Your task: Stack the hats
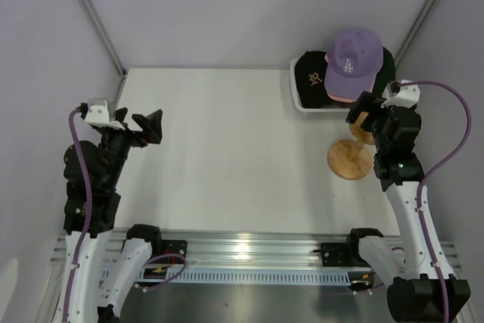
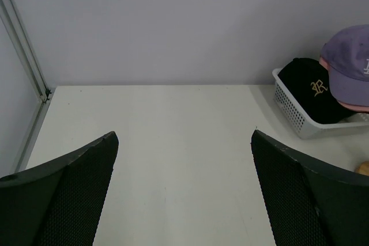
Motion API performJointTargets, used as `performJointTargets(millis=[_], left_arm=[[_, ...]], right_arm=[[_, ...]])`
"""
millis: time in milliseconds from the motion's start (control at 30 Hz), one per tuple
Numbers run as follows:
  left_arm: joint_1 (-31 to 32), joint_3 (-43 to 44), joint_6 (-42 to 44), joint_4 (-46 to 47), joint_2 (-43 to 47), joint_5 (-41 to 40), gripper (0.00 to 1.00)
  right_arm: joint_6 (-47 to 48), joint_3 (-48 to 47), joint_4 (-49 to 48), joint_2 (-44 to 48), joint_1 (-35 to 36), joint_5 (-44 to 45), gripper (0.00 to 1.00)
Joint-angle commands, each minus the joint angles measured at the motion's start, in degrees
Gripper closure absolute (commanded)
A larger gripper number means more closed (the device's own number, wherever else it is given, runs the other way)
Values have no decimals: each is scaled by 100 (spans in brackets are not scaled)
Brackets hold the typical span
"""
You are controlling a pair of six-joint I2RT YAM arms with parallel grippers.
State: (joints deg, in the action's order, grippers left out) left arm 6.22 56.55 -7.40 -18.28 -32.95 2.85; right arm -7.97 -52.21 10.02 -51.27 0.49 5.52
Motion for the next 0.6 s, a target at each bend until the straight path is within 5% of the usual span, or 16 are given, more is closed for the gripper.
performJointTargets(millis=[0,267,567], left_arm=[[-7,40,116,-175,-10,233,0],[-7,-426,309,61,482,936,1],[2,-654,168,97,728,523,0]], right_arm=[[-38,17,-44,90,12,132,1],[-653,-44,210,126,-179,1091,0],[-742,0,440,-409,-1007,57,0]])
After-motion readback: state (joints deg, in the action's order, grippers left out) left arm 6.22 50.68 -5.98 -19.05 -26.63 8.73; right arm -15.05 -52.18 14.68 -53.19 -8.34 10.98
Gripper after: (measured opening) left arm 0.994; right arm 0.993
